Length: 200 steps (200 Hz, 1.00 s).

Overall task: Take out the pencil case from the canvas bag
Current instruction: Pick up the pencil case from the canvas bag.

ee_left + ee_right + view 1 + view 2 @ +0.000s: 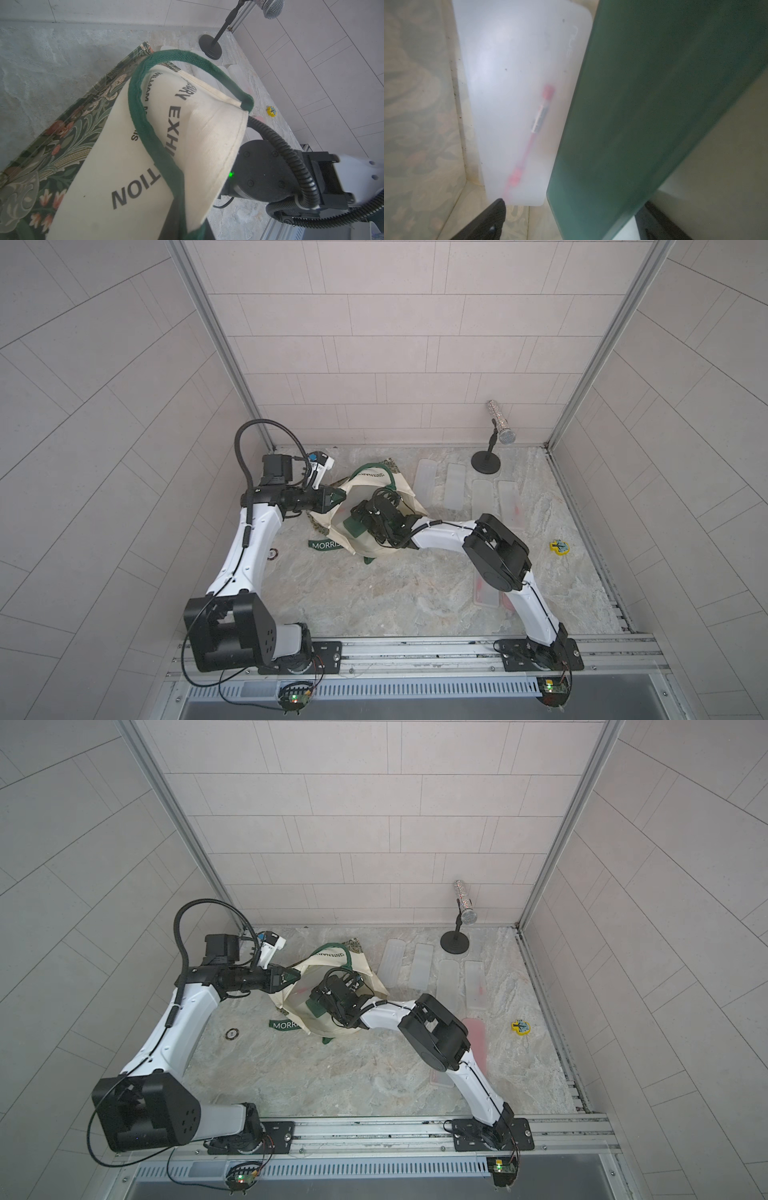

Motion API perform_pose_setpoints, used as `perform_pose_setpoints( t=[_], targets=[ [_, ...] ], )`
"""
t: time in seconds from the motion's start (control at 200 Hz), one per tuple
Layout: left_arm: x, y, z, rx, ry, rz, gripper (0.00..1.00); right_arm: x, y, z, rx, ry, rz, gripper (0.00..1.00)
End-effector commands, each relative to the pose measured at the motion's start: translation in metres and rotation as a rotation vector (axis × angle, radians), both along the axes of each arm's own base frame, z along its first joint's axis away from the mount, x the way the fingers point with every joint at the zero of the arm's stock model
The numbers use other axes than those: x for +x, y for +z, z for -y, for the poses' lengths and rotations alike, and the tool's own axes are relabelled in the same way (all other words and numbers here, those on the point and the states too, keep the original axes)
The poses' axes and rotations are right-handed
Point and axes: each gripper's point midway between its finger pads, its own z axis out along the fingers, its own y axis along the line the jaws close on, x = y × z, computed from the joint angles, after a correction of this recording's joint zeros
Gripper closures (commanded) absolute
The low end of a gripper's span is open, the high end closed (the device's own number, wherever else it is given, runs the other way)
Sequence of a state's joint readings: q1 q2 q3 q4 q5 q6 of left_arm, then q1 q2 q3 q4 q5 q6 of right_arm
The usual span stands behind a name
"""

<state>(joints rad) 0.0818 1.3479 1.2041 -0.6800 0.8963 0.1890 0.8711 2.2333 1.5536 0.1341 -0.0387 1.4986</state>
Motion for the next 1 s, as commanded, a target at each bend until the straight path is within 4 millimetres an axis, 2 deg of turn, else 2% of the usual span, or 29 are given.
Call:
perform_pose_setpoints(
  t=[0.0,0.04,0.11,0.165,0.225,0.4,0.555,0.645,0.731,0.996],
  targets=[
    [-0.007,0.038,0.013,-0.07,-0.063,0.093,1.0,-0.022,-0.074,0.007,-0.036,0.014,-0.158,0.0],
    [-0.007,0.038,0.014,-0.073,-0.065,0.091,1.0,-0.019,-0.075,-0.001,0.019,0.021,-0.155,0.0],
    [-0.009,0.038,0.015,-0.078,-0.069,0.09,1.0,-0.011,-0.062,-0.019,0.012,0.112,-0.104,0.0],
    [-0.01,0.037,0.015,-0.081,-0.075,0.09,1.0,-0.007,-0.053,-0.021,-0.056,0.149,-0.089,0.0],
    [-0.012,0.036,0.015,-0.08,-0.076,0.091,1.0,0.001,-0.039,-0.024,0.006,0.128,-0.024,0.01],
    [-0.015,0.028,0.015,-0.065,-0.08,0.09,1.0,0.019,-0.016,-0.015,0.112,0.052,0.08,0.03],
    [-0.016,0.024,0.015,-0.068,-0.086,0.08,1.0,0.028,0.008,-0.007,0.19,0.002,0.171,0.12],
    [-0.016,0.021,0.016,-0.071,-0.089,0.077,1.0,0.024,0.008,-0.003,0.084,0.024,0.147,0.12],
    [-0.016,0.019,0.016,-0.071,-0.088,0.074,1.0,0.024,0.015,0.004,0.122,-0.027,0.179,0.14],
    [-0.017,0.013,0.015,-0.053,-0.09,0.075,1.0,0.021,0.016,0.014,0.132,-0.084,0.192,0.19]
  ],
)
